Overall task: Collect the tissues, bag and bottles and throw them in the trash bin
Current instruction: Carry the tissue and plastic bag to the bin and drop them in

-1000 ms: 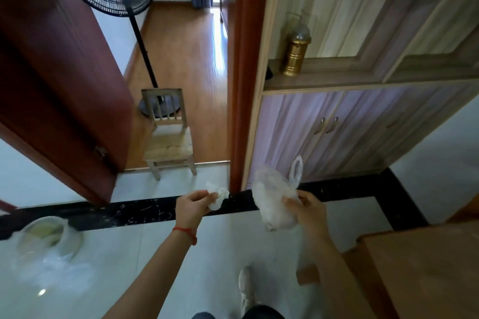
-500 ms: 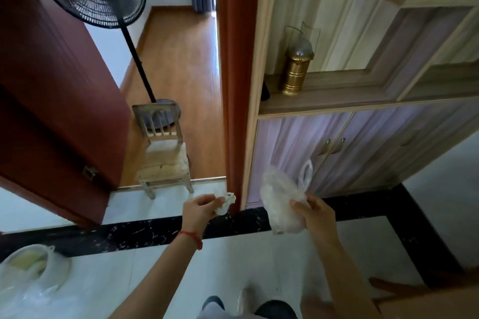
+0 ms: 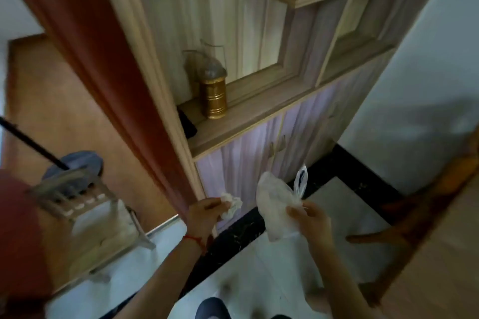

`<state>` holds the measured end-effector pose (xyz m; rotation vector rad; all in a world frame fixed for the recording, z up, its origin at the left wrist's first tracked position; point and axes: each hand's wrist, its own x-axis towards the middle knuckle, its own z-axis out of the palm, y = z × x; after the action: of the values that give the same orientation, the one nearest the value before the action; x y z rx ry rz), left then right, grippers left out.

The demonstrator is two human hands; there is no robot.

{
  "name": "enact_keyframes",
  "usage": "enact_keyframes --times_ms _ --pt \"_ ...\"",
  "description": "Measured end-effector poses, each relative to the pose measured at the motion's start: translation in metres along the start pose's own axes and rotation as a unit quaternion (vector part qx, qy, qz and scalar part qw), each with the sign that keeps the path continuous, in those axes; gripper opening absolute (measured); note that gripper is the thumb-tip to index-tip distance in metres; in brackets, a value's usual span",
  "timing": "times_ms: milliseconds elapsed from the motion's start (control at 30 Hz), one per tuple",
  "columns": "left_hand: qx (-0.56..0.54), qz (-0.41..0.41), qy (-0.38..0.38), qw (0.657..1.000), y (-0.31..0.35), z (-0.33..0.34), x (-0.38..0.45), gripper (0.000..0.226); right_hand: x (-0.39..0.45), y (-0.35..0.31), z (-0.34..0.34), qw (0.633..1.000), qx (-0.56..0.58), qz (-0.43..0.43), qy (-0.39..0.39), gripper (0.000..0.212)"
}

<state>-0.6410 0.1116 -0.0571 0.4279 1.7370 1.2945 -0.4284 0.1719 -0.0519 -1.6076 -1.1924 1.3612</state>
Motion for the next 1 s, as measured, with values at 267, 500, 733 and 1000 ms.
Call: enact_keyframes --times_ms 267,500,733,1000 --pt "0.097 0.029 -0.176 0.979 0.034 0.055 0.047 0.016 -0.008 0.005 -0.019 0.986 0.047 0.031 0.158 0.007" --pt "0.13 0.031 -0.277 0.952 0.04 0.114 0.058 0.02 -0.018 0.013 -0.045 0.953 0.114 0.067 0.273 0.011" --pt "0.129 0.012 -0.329 0.935 0.047 0.186 0.077 0.014 0.017 0.006 -0.08 0.932 0.153 0.074 0.321 0.016" --pt "0.114 0.014 -0.327 0.938 0.066 0.292 0.107 0.012 0.1 -0.011 -0.15 0.925 0.177 0.057 0.33 0.015"
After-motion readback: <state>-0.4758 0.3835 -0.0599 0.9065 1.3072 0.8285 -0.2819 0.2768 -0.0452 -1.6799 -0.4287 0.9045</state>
